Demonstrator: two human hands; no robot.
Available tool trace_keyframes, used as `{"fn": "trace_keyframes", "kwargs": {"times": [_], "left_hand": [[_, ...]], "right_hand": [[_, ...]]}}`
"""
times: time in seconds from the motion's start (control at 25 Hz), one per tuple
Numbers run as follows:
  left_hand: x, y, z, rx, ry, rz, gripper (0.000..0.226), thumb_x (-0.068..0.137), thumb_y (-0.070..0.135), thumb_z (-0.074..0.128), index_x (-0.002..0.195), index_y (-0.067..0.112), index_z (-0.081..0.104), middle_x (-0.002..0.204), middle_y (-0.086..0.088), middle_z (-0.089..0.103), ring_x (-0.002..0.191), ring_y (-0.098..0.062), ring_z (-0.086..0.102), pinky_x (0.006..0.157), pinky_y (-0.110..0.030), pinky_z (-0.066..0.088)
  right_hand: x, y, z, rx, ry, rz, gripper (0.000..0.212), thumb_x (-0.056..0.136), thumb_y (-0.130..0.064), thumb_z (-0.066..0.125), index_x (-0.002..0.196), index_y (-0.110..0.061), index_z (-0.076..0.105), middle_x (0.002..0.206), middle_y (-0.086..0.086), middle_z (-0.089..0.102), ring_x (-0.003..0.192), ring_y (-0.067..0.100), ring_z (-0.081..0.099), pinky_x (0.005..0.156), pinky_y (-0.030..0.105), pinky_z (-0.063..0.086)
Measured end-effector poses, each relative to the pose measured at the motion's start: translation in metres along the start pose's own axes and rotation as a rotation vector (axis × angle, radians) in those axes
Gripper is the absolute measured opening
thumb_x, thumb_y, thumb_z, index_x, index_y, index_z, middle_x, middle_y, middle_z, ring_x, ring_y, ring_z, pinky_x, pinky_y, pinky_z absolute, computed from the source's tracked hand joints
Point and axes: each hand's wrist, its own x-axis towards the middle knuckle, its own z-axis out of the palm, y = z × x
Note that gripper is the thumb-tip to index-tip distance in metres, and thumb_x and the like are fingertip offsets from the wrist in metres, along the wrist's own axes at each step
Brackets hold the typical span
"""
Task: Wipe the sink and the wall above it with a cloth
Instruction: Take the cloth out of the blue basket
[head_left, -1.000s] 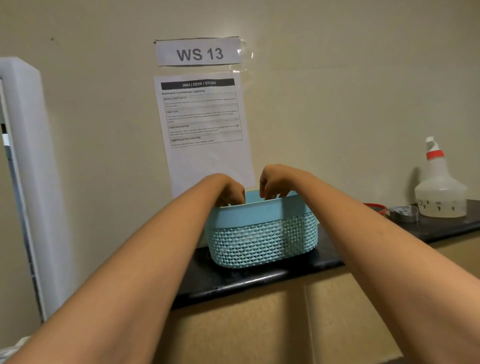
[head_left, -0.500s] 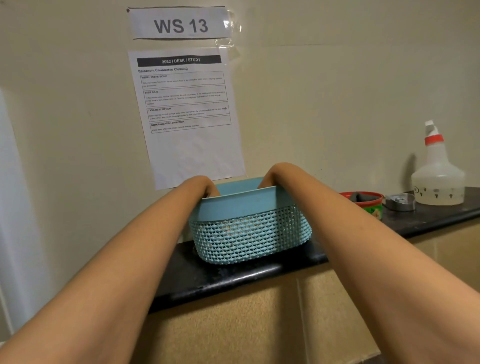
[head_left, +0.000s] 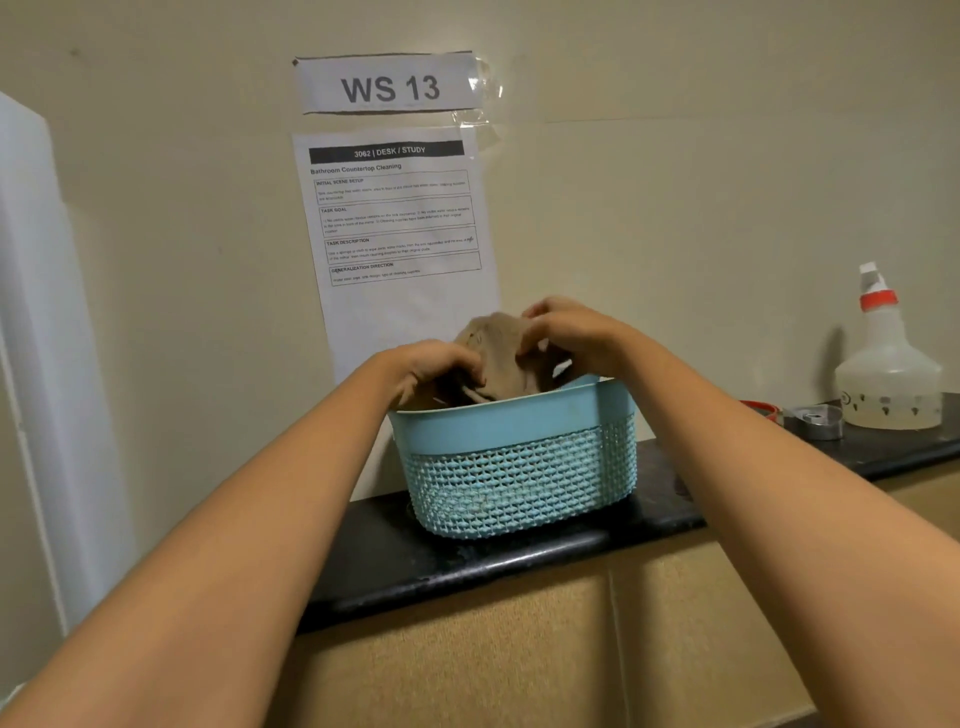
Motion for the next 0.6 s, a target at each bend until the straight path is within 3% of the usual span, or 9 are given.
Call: {"fn": "trace_keyframes", "kwargs": {"times": [0.08, 0.2, 0.28, 0.36, 0.44, 0.52, 0.6], "left_hand": [[-0.015, 0.005, -0.002, -0.267, 0.119, 0.175, 0.012, 0.081, 0.006, 0.055, 0.07, 0.011, 0.057, 0.058, -0.004, 0.064, 0.06, -0.017, 0.061, 0.054, -0.026, 0.053], [-0.048, 0.012, -0.003, -0.619, 0.141, 0.38, 0.003, 0.084, 0.013, 0.059, 0.081, 0.013, 0.059, 0.063, -0.001, 0.07, 0.077, -0.021, 0.065, 0.073, -0.038, 0.057], [-0.081, 0.006, -0.003, -0.762, 0.195, 0.469, 0.013, 0.084, 0.025, 0.062, 0.092, 0.015, 0.06, 0.085, -0.005, 0.071, 0.088, -0.022, 0.066, 0.081, -0.043, 0.057], [-0.124, -0.011, -0.001, -0.853, 0.299, 0.519, 0.023, 0.083, 0.035, 0.062, 0.098, 0.018, 0.061, 0.099, -0.005, 0.07, 0.097, -0.022, 0.065, 0.084, -0.044, 0.055], [-0.17, -0.048, 0.002, -0.906, 0.362, 0.501, 0.021, 0.084, 0.041, 0.058, 0.092, 0.023, 0.065, 0.094, 0.0, 0.073, 0.099, -0.021, 0.066, 0.087, -0.047, 0.053], [-0.214, -0.1, 0.006, -1.002, 0.343, 0.459, 0.019, 0.086, 0.036, 0.054, 0.091, 0.023, 0.068, 0.089, 0.001, 0.074, 0.094, -0.021, 0.069, 0.089, -0.048, 0.052], [-0.26, -0.17, 0.007, -1.133, 0.297, 0.347, 0.027, 0.083, 0.027, 0.055, 0.106, 0.019, 0.066, 0.095, -0.004, 0.074, 0.089, -0.02, 0.071, 0.081, -0.042, 0.057]], "right_hand": [[-0.004, -0.014, 0.001, 0.238, 0.161, -0.194, 0.046, 0.077, -0.001, 0.065, 0.118, -0.014, 0.048, 0.106, 0.01, 0.054, 0.092, 0.025, 0.058, 0.066, 0.038, 0.054], [-0.025, -0.042, 0.023, 0.578, 0.258, -0.428, 0.041, 0.076, 0.0, 0.068, 0.114, -0.006, 0.055, 0.105, 0.009, 0.06, 0.093, 0.02, 0.06, 0.069, 0.034, 0.053], [-0.05, -0.058, 0.049, 0.732, 0.269, -0.514, 0.035, 0.072, -0.005, 0.072, 0.105, -0.002, 0.061, 0.102, 0.014, 0.065, 0.094, 0.025, 0.063, 0.069, 0.031, 0.053], [-0.082, -0.067, 0.087, 0.851, 0.25, -0.536, 0.031, 0.066, -0.01, 0.071, 0.095, -0.005, 0.063, 0.098, 0.017, 0.066, 0.093, 0.028, 0.064, 0.075, 0.034, 0.054], [-0.124, -0.062, 0.134, 0.929, 0.212, -0.517, 0.027, 0.068, -0.008, 0.071, 0.093, -0.008, 0.061, 0.094, 0.014, 0.066, 0.091, 0.026, 0.063, 0.083, 0.038, 0.052], [-0.171, -0.039, 0.186, 0.945, 0.172, -0.448, 0.022, 0.078, -0.003, 0.069, 0.097, -0.008, 0.059, 0.095, 0.011, 0.066, 0.091, 0.022, 0.063, 0.087, 0.037, 0.052], [-0.222, -0.005, 0.245, 0.943, 0.115, -0.328, 0.019, 0.084, -0.002, 0.065, 0.099, -0.01, 0.058, 0.098, 0.01, 0.067, 0.092, 0.019, 0.065, 0.086, 0.034, 0.054]]}}
